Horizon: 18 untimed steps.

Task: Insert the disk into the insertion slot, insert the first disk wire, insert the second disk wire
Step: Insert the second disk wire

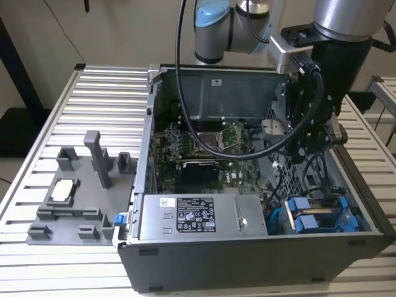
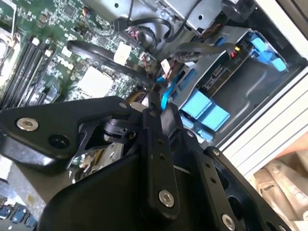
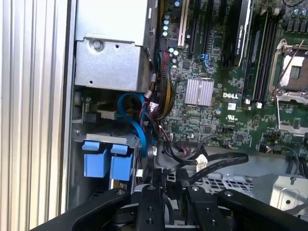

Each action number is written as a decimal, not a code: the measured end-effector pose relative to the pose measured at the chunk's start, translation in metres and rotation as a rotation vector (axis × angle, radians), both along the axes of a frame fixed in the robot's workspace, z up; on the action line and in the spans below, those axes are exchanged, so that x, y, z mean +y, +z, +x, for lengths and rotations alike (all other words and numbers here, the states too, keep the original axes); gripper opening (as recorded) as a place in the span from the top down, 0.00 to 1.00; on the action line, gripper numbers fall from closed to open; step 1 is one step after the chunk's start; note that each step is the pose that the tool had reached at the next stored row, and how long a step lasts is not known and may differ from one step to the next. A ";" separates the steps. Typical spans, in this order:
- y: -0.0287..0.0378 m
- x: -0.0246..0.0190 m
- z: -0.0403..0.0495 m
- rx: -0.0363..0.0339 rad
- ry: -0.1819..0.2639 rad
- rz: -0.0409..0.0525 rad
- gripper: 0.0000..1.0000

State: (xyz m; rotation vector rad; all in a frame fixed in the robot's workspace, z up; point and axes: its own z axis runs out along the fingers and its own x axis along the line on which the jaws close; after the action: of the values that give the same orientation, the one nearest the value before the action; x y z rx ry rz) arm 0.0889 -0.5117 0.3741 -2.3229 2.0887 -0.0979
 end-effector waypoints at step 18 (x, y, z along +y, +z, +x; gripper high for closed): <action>-0.0041 0.0087 -0.0091 -0.0674 0.010 -0.0501 0.74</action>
State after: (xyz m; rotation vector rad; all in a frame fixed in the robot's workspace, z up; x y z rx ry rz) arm 0.0798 -0.5030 0.3700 -2.3228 2.0666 -0.2277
